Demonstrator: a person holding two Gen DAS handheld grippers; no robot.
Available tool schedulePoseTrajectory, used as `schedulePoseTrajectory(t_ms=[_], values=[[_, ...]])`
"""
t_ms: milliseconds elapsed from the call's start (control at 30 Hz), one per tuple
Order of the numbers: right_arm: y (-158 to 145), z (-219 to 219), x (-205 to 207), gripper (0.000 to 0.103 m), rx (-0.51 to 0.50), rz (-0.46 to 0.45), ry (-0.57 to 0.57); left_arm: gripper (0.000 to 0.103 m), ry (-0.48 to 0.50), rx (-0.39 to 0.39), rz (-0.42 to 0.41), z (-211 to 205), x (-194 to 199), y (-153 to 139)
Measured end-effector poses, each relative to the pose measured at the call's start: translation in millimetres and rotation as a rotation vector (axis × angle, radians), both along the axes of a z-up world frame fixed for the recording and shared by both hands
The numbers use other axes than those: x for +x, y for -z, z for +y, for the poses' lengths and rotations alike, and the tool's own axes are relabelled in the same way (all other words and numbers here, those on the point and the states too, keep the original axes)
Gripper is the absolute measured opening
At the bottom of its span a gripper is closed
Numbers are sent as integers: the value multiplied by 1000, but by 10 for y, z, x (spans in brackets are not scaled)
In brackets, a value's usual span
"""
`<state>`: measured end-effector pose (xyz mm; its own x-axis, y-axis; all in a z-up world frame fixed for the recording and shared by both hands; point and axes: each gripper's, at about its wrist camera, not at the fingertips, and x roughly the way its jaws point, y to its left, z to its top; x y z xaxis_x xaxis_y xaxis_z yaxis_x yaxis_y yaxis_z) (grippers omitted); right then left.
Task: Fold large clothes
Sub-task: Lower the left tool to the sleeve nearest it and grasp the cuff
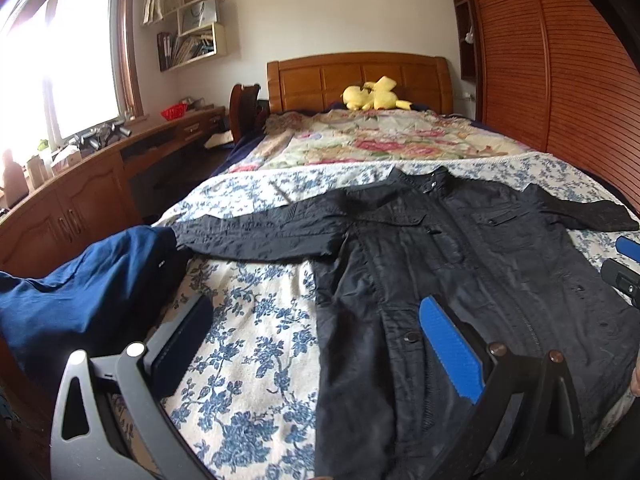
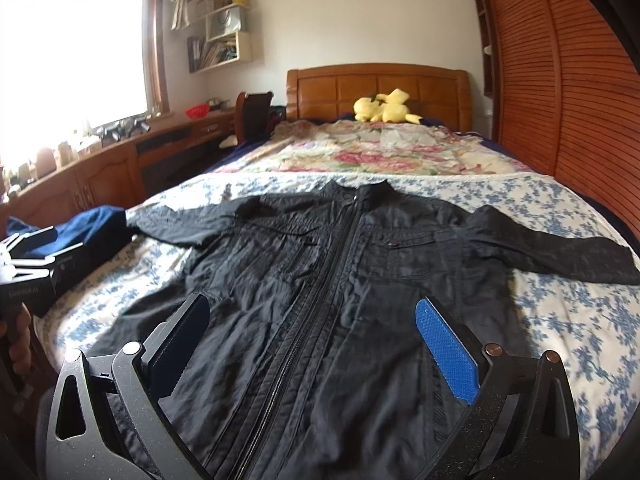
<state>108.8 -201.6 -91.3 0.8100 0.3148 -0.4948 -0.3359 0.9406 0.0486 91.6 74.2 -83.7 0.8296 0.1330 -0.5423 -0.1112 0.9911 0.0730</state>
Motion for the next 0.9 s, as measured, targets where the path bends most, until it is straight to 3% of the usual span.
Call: schedulePoseTrajectory(t_ms=[367,700,900], values=[[394,523,770,103,2,56,-82,103,-67,55,147,637,618,546],[744,806,1104,103,-3,107,-164,103,-53,-87,272,1162,1206,887],[776,719,1095,103,43,104,-155,99,-26,-130,251,1294,1635,880]])
